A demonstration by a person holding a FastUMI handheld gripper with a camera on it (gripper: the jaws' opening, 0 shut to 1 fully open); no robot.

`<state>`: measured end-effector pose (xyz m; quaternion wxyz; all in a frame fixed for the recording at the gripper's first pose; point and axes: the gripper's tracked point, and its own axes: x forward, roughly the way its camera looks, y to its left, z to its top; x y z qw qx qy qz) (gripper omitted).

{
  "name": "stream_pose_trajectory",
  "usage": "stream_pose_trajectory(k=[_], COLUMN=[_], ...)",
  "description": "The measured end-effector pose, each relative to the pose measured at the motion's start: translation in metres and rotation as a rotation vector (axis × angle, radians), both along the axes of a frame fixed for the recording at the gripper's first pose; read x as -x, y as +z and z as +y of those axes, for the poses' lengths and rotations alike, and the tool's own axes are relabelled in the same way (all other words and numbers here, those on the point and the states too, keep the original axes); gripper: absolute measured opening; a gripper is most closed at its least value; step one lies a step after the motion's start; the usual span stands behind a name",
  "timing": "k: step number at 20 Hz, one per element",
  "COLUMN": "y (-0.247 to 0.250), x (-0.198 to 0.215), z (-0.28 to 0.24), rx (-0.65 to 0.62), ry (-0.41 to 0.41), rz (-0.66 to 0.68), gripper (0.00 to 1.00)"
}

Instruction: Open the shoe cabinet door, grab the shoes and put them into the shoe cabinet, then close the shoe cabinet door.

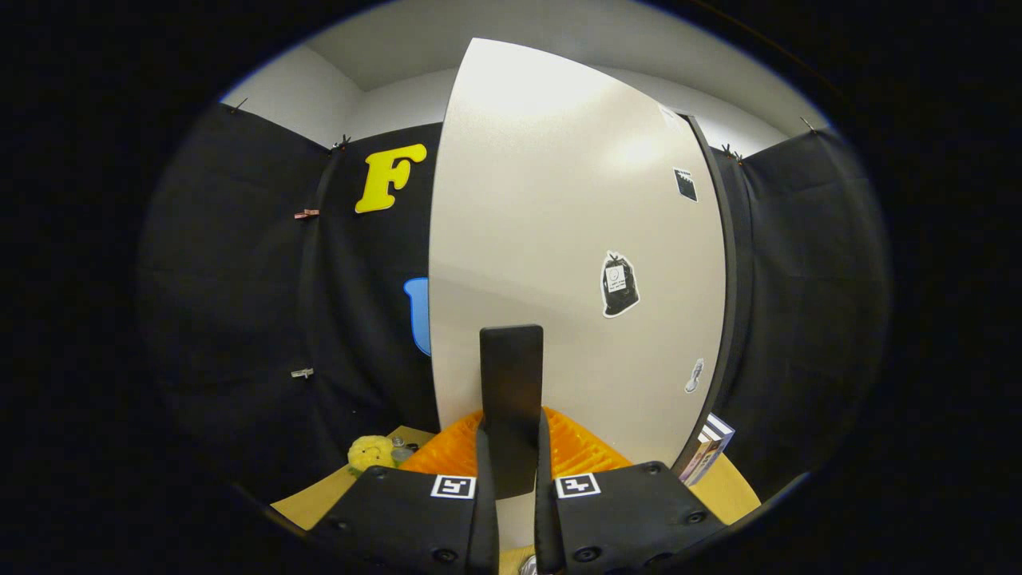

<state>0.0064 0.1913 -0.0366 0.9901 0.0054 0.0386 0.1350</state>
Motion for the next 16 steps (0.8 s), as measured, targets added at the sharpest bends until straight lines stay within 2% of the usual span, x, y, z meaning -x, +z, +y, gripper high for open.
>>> stream_pose_trajectory(k=[12,16], y=[0.006,0.006], x=[0.056,0.063], z=[-0.103,-0.146], rx=[-0.013,0.001], ry=[-0.005,0.023], rz=[0.022,0.042], gripper=[0.21,0.20])
